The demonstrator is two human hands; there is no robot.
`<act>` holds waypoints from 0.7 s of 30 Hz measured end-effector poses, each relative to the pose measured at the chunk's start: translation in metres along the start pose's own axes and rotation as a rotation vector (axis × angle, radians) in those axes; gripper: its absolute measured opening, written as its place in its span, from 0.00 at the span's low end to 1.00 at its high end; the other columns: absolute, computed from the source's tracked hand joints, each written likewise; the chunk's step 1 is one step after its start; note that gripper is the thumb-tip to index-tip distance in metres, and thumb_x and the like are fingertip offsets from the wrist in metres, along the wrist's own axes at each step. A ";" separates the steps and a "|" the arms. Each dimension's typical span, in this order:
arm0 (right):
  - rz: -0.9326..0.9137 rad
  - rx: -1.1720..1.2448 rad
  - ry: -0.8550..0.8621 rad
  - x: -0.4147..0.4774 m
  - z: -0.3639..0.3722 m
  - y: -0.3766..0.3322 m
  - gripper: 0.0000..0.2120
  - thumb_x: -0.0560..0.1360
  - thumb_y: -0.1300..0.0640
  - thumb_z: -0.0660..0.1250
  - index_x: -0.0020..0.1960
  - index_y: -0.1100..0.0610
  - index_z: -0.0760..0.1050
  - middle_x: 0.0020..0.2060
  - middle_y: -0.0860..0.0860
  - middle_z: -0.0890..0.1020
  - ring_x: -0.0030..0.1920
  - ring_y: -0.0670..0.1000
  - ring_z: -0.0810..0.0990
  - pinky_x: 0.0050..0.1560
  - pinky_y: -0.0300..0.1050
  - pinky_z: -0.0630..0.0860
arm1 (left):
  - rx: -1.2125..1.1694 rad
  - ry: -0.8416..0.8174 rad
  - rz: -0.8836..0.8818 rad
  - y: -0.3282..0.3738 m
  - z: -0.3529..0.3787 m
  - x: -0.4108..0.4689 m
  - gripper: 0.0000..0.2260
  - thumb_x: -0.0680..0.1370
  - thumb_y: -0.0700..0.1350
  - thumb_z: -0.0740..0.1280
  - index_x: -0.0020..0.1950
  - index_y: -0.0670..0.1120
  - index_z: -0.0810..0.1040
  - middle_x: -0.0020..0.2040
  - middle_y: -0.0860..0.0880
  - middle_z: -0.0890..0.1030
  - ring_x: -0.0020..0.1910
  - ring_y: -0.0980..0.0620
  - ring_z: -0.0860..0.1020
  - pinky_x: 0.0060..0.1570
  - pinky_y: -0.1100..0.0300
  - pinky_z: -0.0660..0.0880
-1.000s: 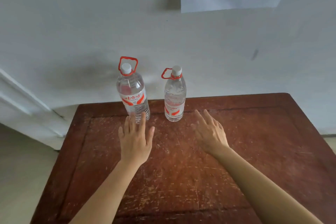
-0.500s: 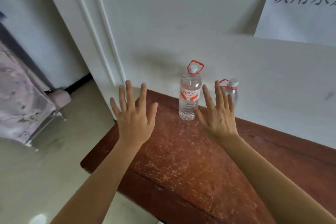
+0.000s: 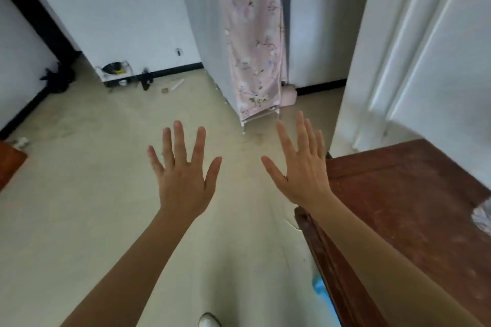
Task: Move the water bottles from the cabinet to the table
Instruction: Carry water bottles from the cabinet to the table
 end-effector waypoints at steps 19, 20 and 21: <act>-0.740 0.382 -0.153 0.107 0.212 -0.557 0.37 0.81 0.31 0.53 0.84 0.48 0.47 0.83 0.58 0.46 0.82 0.59 0.50 0.80 0.60 0.47 | 0.385 0.047 -0.769 -0.490 -0.122 -0.146 0.32 0.82 0.66 0.47 0.83 0.53 0.50 0.83 0.40 0.45 0.81 0.39 0.43 0.75 0.29 0.45; -0.757 0.391 -0.165 0.110 0.221 -0.572 0.38 0.81 0.31 0.53 0.84 0.48 0.47 0.83 0.58 0.45 0.82 0.59 0.50 0.80 0.60 0.47 | 0.397 0.052 -0.787 -0.503 -0.121 -0.150 0.32 0.82 0.66 0.46 0.83 0.53 0.49 0.83 0.40 0.45 0.81 0.39 0.42 0.75 0.30 0.45; -0.778 0.404 -0.181 0.114 0.233 -0.588 0.38 0.81 0.31 0.52 0.84 0.47 0.46 0.83 0.58 0.45 0.82 0.59 0.49 0.80 0.60 0.47 | 0.407 0.057 -0.811 -0.518 -0.118 -0.152 0.32 0.82 0.66 0.46 0.83 0.53 0.49 0.83 0.40 0.44 0.81 0.39 0.42 0.75 0.30 0.44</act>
Point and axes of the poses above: each hand's wrist, its own x-axis towards the middle knuckle, its own z-axis out of the palm, y = z × x, the point moved 1 cm from there along x, towards the middle knuckle
